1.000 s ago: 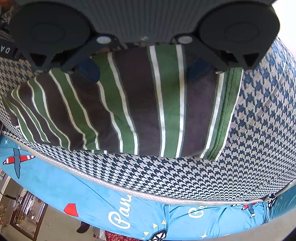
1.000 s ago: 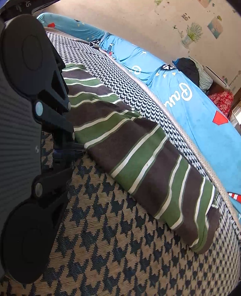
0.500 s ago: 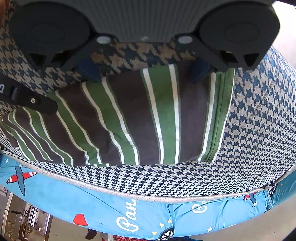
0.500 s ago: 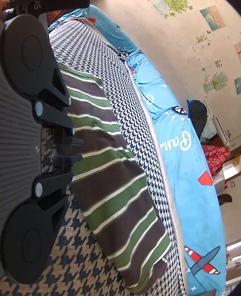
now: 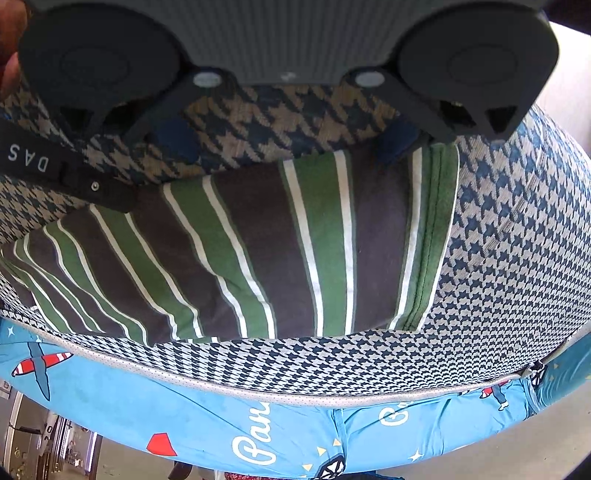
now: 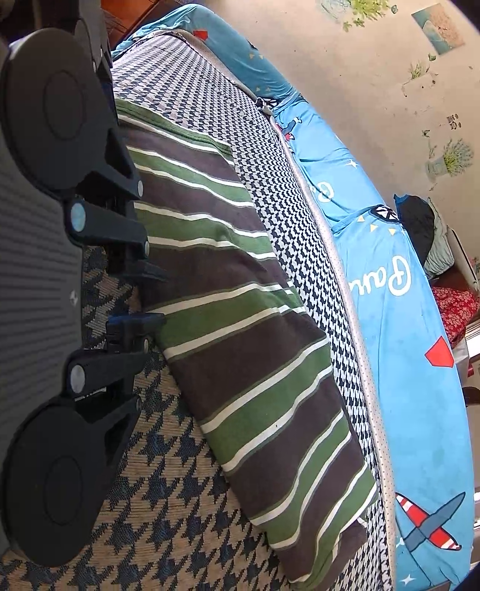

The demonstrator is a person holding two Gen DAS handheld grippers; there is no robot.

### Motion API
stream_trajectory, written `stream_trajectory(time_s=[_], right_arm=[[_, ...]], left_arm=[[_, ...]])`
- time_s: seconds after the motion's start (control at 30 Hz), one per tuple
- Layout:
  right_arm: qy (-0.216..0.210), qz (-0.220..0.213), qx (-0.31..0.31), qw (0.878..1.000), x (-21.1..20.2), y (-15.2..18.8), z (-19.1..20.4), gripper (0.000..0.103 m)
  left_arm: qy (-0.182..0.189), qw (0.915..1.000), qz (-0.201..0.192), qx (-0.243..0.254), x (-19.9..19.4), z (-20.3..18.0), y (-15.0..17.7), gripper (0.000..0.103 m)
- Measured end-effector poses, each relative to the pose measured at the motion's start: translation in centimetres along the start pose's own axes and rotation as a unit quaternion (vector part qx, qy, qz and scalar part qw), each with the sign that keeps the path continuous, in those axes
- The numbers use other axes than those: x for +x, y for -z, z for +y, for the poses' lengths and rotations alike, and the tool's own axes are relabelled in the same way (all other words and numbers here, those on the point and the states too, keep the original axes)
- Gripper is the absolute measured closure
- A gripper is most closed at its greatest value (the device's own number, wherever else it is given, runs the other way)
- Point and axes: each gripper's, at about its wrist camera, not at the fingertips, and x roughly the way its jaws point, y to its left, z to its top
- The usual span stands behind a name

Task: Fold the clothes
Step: 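Lift both open grippers up and away from the folded shirt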

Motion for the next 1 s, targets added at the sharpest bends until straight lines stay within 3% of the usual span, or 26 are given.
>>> stream_trajectory(time_s=[0.7, 1.0], right_arm=[[0.011, 0.013, -0.025, 1.0, -2.4, 1.8, 0.3, 0.087], [-0.001, 0.027, 0.0, 1.0, -3.6, 2.4, -0.4, 0.087]], left_arm=[[-0.003, 0.9999, 0.007, -0.008, -0.5, 0.3, 1.2, 0.0], [-0.008, 0.9998, 0.009, -0.014, -0.8, 0.3, 1.6, 0.0]])
